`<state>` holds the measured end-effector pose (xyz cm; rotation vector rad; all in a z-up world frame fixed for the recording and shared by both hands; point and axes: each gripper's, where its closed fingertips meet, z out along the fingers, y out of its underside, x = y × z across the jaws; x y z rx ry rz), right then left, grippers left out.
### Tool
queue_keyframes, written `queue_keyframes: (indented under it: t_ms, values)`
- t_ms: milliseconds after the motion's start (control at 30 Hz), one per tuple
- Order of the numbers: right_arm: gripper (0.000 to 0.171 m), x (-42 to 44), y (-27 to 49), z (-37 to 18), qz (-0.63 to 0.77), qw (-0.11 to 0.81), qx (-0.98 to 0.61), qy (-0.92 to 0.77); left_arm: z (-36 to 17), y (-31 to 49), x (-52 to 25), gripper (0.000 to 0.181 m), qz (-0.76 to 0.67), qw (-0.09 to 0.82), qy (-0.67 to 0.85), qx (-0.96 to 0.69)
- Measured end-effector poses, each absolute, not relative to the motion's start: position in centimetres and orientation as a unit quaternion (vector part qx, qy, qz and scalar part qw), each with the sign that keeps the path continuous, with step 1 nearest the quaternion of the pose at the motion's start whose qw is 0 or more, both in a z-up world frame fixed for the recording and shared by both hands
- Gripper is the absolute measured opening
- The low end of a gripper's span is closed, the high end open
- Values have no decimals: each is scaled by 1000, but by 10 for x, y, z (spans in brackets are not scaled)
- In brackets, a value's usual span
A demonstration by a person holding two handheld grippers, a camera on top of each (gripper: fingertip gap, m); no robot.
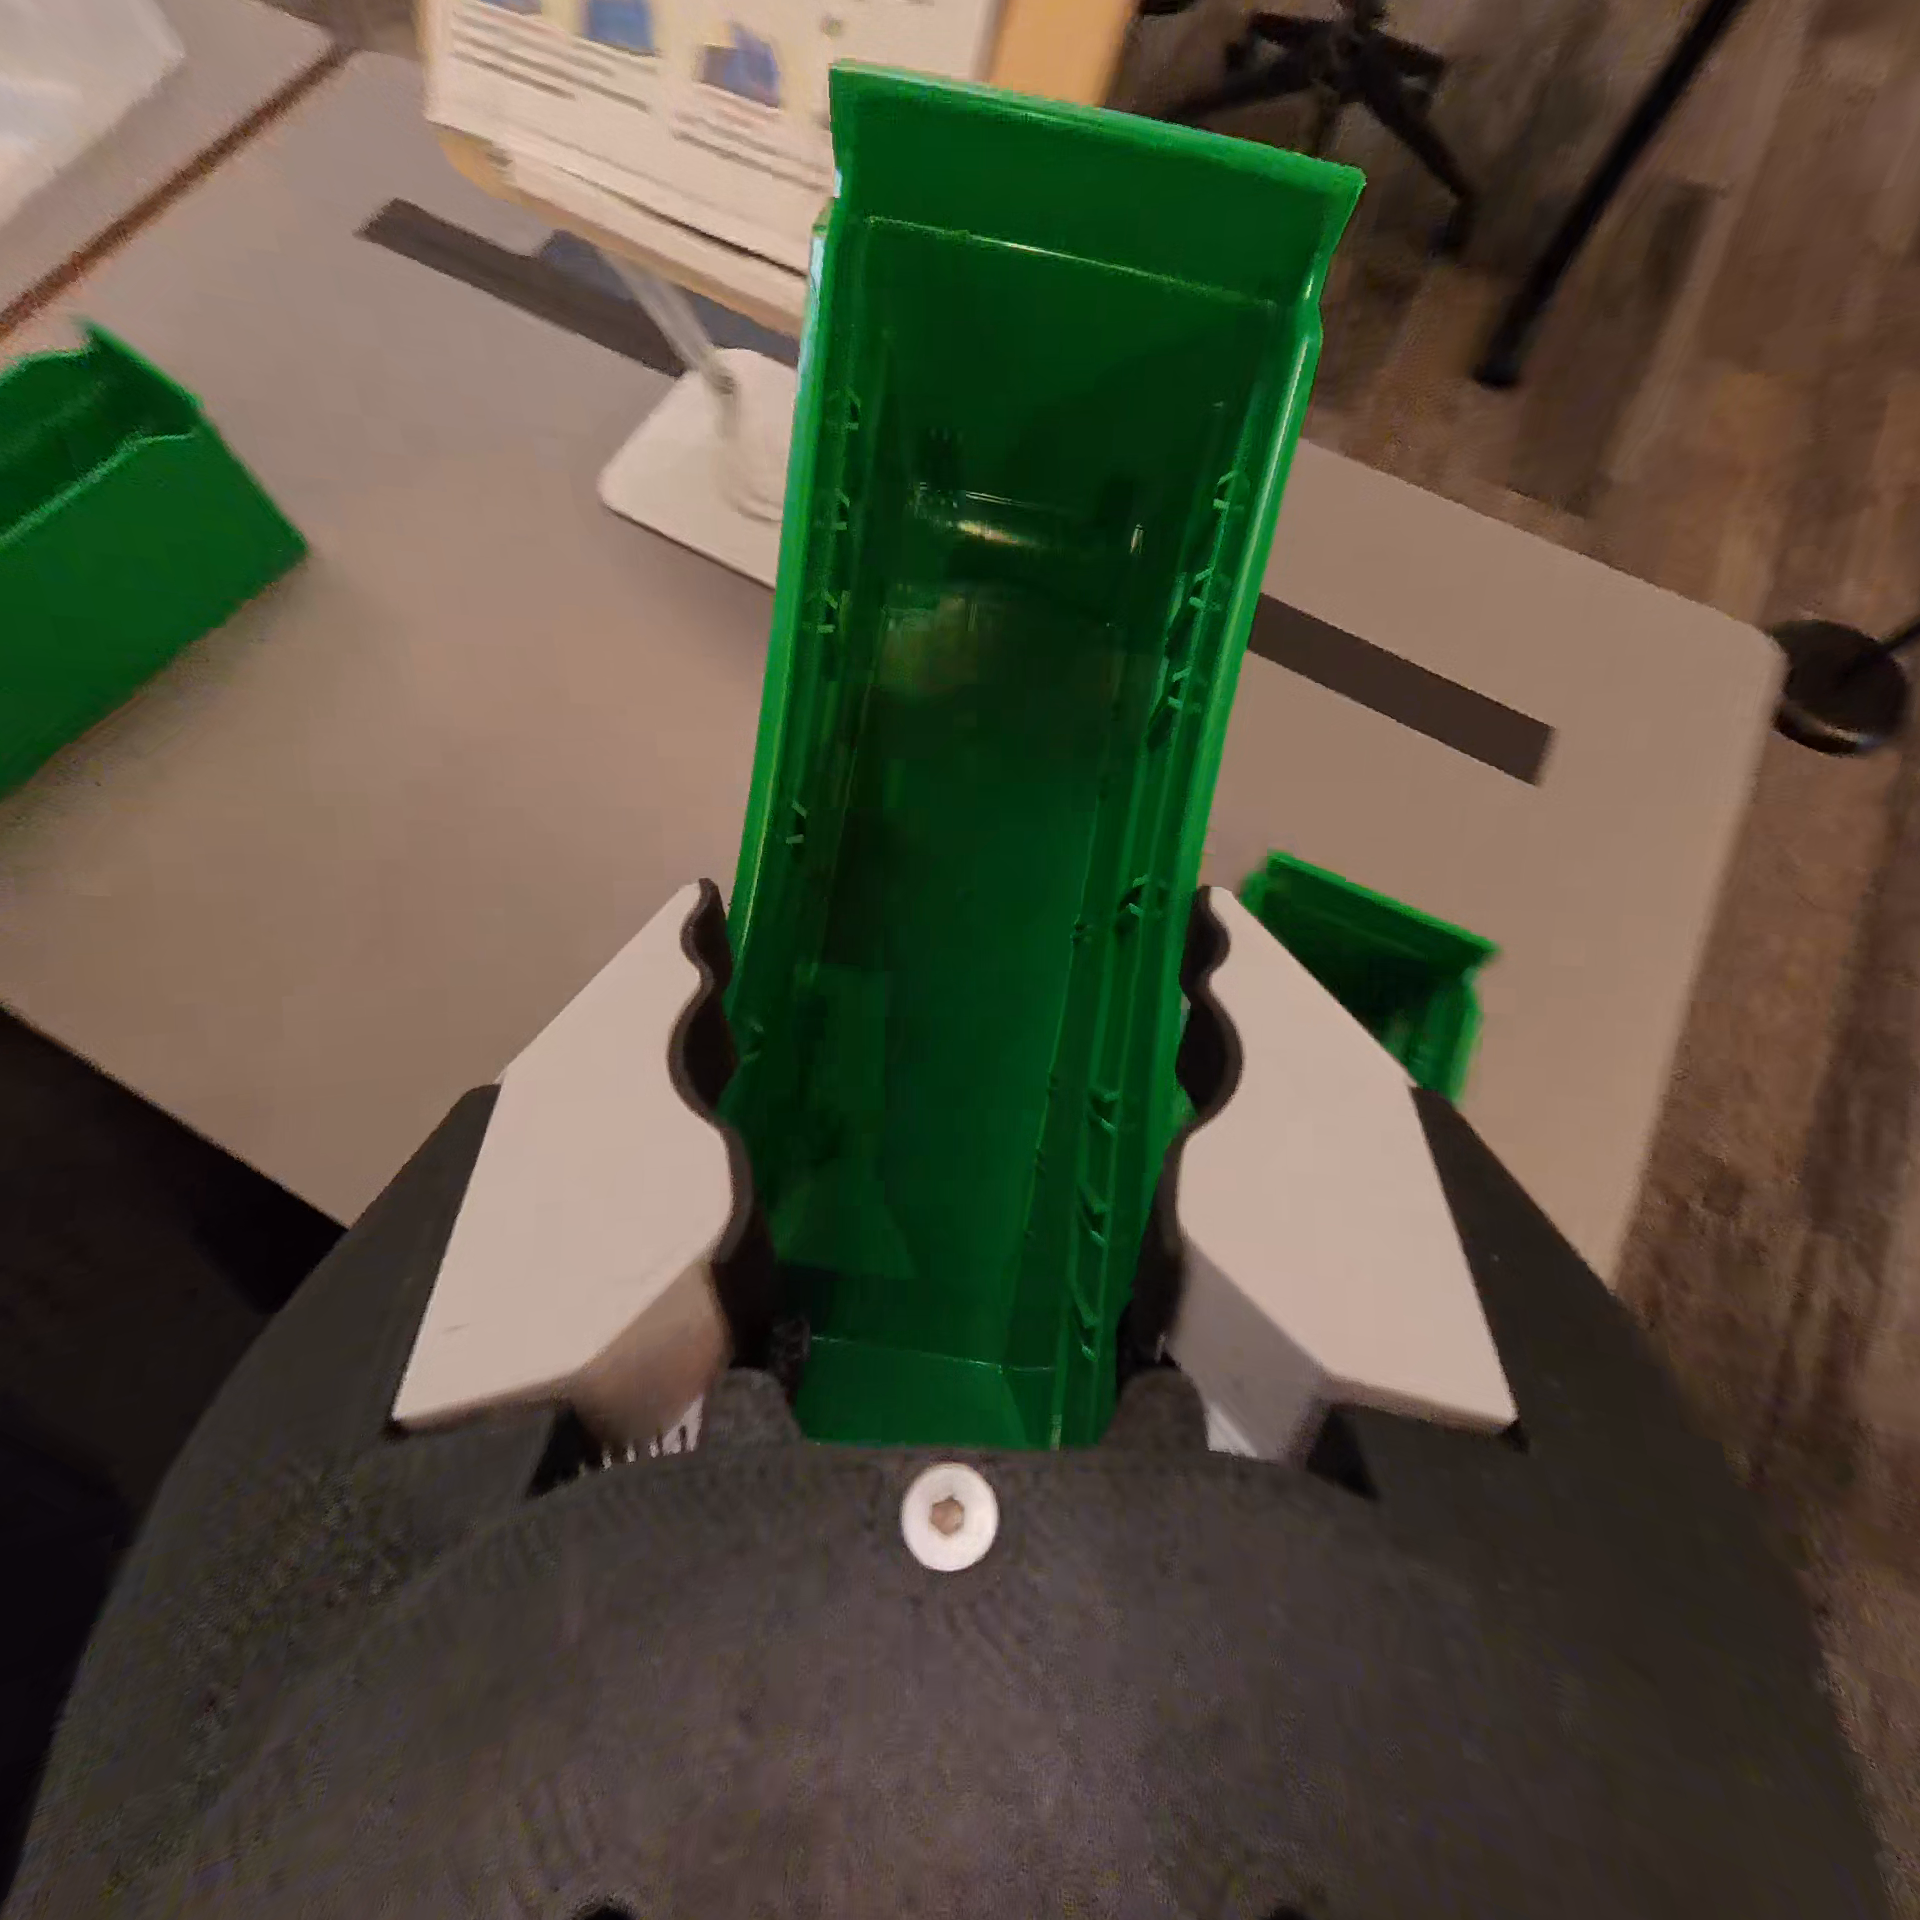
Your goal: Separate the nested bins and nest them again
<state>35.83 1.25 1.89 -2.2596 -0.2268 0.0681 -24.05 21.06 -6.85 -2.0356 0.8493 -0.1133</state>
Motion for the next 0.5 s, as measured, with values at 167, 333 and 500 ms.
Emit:
queue_keyframes:
  t_ms: [167, 333, 500]
  values:
    - [87, 255, 43, -34, 87, 385, -903, -170, -37, 145, -125, 55, -168, 471, 392, -772]
    - [87, 167, 65, -114, 142, 335, -908, -206, -97, 81, -27, 54, -265, 365, 465, -762]
    - [91, 118, 73, -174, 142, 296, -919, -218, -154, 69, 16, 55, -306, 307, 457, -776]
